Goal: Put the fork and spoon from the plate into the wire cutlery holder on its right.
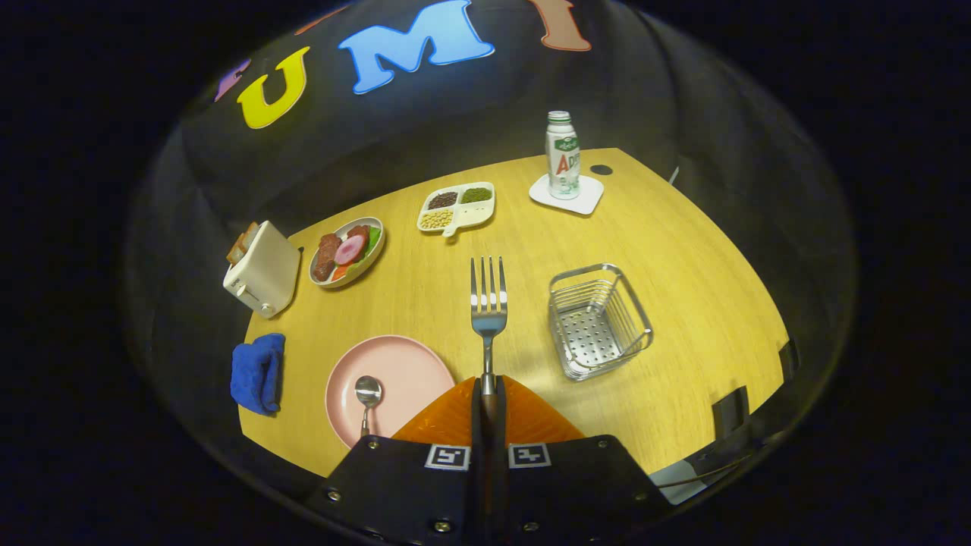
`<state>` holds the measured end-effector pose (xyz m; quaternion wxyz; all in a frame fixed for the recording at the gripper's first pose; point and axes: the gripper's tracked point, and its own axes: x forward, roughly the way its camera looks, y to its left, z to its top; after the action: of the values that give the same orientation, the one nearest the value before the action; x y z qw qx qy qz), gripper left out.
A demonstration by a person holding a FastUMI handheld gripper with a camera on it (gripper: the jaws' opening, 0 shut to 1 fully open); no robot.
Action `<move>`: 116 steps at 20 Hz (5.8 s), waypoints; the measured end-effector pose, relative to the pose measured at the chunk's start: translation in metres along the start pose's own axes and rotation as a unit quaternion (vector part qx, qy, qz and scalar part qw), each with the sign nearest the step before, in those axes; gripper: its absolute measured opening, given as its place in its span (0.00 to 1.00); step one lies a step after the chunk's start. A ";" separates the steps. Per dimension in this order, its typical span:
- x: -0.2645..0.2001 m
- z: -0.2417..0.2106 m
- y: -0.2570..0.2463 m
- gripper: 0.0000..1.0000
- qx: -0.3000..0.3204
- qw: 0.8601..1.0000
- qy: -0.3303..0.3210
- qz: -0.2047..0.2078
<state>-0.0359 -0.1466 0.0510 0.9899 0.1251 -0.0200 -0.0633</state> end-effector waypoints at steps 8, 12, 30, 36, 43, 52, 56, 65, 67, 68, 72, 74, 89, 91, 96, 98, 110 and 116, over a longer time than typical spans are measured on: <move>-0.007 -0.009 -0.060 0.04 0.018 0.998 0.042 -0.035; 0.003 -0.006 -0.067 0.05 0.009 0.994 0.102 -0.041; 0.011 0.031 -0.068 0.17 0.000 0.989 0.141 -0.051; -0.005 0.040 -0.071 0.47 0.006 0.992 0.116 -0.057; -0.030 0.072 -0.051 0.47 -0.017 0.997 0.057 -0.051; -0.045 0.080 0.012 0.46 -0.038 0.999 0.007 -0.005; -0.051 0.081 0.030 0.47 -0.069 0.997 -0.046 0.001; -0.040 0.033 0.103 0.47 -0.134 0.987 -0.079 0.043; -0.031 0.017 0.120 0.47 -0.141 0.986 -0.066 0.055; -0.027 0.009 0.129 0.47 -0.139 0.987 -0.057 0.065; -0.009 -0.021 0.157 0.46 -0.121 0.988 -0.021 0.092; 0.000 -0.038 0.166 0.46 -0.121 0.988 0.000 0.100; 0.058 -0.110 0.187 0.47 -0.099 0.985 0.093 0.103; 0.063 -0.112 0.187 0.47 -0.096 0.986 0.097 0.098; 0.076 -0.119 0.187 0.47 -0.101 0.986 0.105 0.084; 0.080 -0.124 0.185 0.47 -0.104 0.985 0.110 0.080; 0.094 -0.146 0.184 0.46 -0.136 0.979 0.138 0.056; 0.093 -0.146 0.181 0.05 -0.121 0.980 0.154 0.047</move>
<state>0.0864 0.0511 -0.0431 0.9909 0.0120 0.1342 0.0013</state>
